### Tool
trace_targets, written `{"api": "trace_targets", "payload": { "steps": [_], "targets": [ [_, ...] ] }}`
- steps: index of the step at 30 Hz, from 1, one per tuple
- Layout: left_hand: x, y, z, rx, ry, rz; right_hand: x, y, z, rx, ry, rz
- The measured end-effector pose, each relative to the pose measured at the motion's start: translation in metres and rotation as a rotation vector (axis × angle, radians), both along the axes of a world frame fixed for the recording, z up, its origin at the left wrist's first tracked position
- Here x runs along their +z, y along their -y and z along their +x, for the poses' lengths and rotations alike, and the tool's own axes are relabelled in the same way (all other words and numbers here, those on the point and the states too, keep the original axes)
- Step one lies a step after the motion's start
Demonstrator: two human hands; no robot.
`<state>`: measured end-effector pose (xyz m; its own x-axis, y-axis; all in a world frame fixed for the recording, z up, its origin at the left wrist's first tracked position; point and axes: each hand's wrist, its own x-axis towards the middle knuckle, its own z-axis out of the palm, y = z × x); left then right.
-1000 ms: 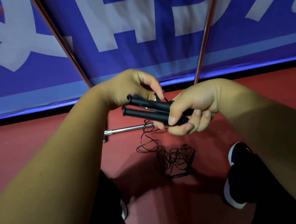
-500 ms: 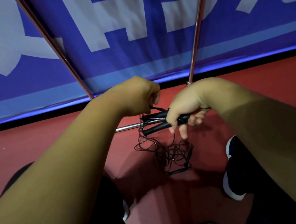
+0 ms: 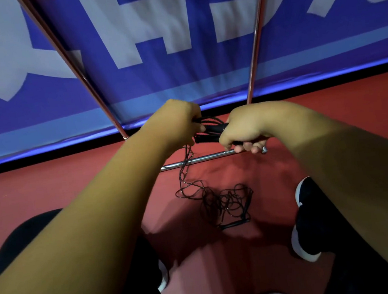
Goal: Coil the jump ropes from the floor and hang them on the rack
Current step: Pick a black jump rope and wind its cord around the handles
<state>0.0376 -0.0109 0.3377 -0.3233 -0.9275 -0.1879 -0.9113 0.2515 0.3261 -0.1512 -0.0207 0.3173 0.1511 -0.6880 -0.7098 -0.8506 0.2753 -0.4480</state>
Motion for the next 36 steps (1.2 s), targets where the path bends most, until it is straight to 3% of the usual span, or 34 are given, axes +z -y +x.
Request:
{"api": "trace_targets", "payload": {
  "steps": [6,12,17,19,25,27,29,32,36],
  "targets": [
    [0.001,0.001,0.003,-0.068,0.028,0.191,-0.003,-0.002,-0.006,-0.032,-0.052,-0.172],
    [-0.008,0.001,-0.003,0.028,0.078,0.098,-0.003,0.000,-0.005,-0.102,0.010,-0.254],
    [-0.002,0.004,-0.014,0.270,0.050,-0.143,-0.004,0.001,-0.005,-0.206,0.090,-0.384],
    [0.000,0.003,-0.018,0.346,-0.137,-0.117,-0.001,0.000,-0.005,-0.223,0.078,-0.429],
    [0.016,0.001,-0.020,0.464,-1.070,0.078,0.008,0.005,-0.001,-0.372,0.285,-0.518],
    [0.020,0.007,-0.014,0.363,-1.153,0.091,0.015,0.009,-0.002,-0.376,0.272,-0.574],
    [0.025,0.010,-0.004,0.239,-1.022,-0.008,0.020,0.012,-0.004,-0.389,0.287,-0.605],
    [0.033,0.012,0.008,0.118,-0.631,-0.212,0.025,0.016,-0.006,-0.410,0.331,-0.599],
    [0.034,0.010,0.009,0.037,-0.334,-0.218,0.028,0.016,-0.008,-0.376,0.319,-0.591]
  ]
}}
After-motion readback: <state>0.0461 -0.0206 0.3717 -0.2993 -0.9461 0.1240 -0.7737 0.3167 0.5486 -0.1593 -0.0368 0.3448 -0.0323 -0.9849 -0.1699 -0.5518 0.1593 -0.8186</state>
